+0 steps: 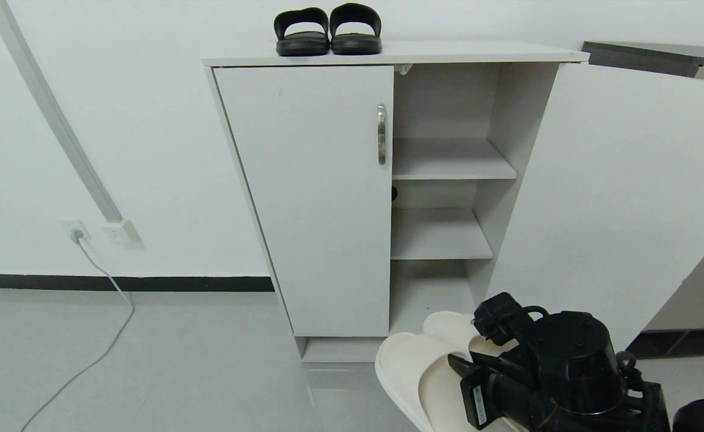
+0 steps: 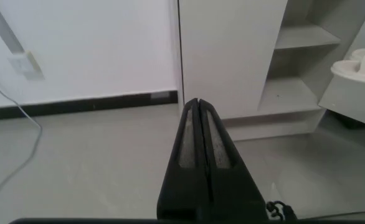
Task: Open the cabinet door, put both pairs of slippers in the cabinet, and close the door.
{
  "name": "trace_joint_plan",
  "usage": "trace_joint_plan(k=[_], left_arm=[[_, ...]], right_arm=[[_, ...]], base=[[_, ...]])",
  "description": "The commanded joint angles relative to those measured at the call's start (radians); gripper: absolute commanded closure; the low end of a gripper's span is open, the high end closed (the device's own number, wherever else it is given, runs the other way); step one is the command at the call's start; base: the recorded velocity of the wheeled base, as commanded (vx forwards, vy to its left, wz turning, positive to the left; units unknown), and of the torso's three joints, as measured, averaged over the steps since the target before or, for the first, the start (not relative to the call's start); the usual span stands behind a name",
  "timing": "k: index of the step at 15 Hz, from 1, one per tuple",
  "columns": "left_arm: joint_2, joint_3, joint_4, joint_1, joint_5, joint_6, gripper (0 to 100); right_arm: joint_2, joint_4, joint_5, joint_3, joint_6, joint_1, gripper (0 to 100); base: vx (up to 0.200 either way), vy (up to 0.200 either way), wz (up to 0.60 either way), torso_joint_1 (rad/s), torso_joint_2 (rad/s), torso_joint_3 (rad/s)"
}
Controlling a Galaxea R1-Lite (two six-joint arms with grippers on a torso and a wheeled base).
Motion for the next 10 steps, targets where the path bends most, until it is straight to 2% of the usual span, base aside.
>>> trace_joint_plan(k=[1, 5, 6, 10], left_arm=[[-0.015, 0.001, -0.001, 0.001, 0.004, -0.016, 100], [-0.015, 0.001, -0.001, 0.001, 0.013, -0.018, 100], [-0.015, 0.001, -0.001, 0.001, 0.015, -0.024, 100], [-0.015, 0.001, -0.001, 0.001, 0.015, -0.022, 100]], right_arm=[[0.019, 0.001, -0.029, -0.036, 0.004, 0.001, 100], [0.152, 0.005, -0.220, -0.219, 0.067, 0.002, 100], [0.183, 0.005, -0.295, -0.251, 0.071, 0.011, 100], [0.209, 0.005, -0.375, -0.279, 0.070, 0.044, 100]], base=[[0.000, 0.000, 0.00, 0.000, 0.00, 0.000], [0.000, 0.000, 0.00, 0.000, 0.00, 0.000], [0.000, 0.000, 0.00, 0.000, 0.00, 0.000], [0.000, -0.200, 0.00, -0.002, 0.00, 0.002]])
